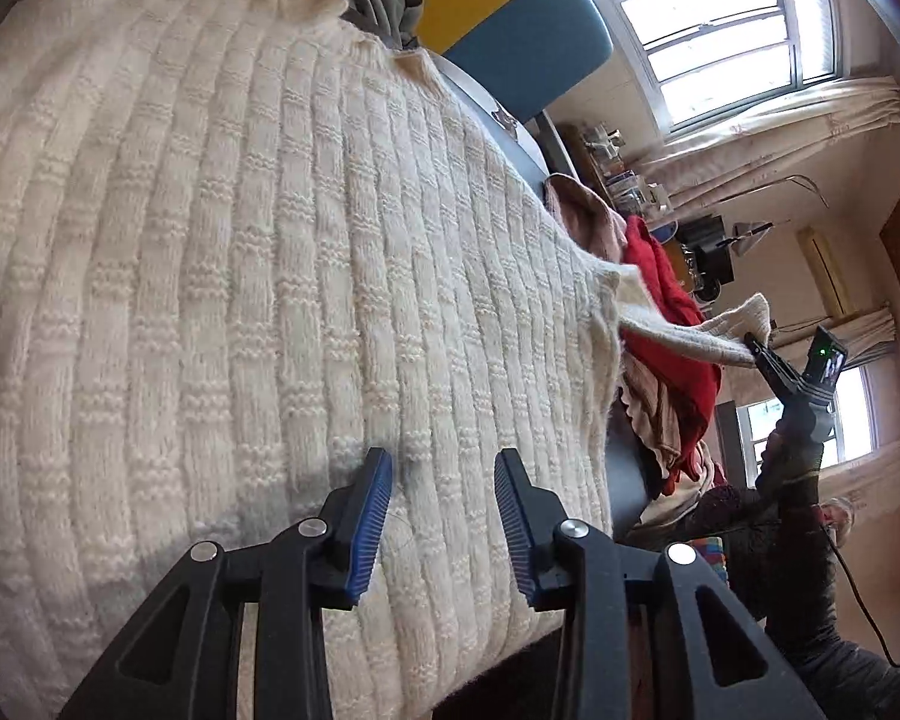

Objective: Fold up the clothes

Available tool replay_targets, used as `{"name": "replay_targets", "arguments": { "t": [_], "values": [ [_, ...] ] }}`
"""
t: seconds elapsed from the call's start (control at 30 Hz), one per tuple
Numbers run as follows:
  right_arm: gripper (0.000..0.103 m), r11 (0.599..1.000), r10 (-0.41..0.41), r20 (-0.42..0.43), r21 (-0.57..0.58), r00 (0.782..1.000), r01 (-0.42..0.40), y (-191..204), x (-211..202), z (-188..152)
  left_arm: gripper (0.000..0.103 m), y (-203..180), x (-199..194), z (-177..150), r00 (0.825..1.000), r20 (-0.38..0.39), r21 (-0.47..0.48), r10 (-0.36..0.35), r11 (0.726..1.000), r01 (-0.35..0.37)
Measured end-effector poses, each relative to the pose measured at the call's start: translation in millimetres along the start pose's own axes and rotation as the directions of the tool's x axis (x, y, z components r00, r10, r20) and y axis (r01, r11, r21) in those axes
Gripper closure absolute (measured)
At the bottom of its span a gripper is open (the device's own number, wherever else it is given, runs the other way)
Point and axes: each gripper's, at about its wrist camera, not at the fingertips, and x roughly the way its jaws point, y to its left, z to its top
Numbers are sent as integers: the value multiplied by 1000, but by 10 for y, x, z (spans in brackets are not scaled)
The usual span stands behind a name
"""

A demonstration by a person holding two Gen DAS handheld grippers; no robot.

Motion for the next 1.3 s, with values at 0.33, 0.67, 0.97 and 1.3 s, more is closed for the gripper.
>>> {"name": "replay_targets", "arguments": {
  "t": [0.33, 0.67, 0.97, 1.3],
  "values": [
    [44, 936, -53, -31, 347, 998, 61, -764, 44, -632, 67, 233, -290, 88, 997, -4, 1, 81, 997, -81],
    [20, 71, 892, 269, 711, 363, -699, 82, 538, -712, 64, -88, 40, 305, 992, -13, 66, 127, 990, -126],
    [21, -13, 875, 195, 925, 444, -381, 956, 1312, -814, 64, 90, -38, 247, 1000, 2, 29, 27, 999, -27],
    [91, 197, 729, 291, 777, 620, -597, 581, 828, -297, 64, 178, -120, 139, 999, 29, 22, -29, 999, 28]
  ]
}}
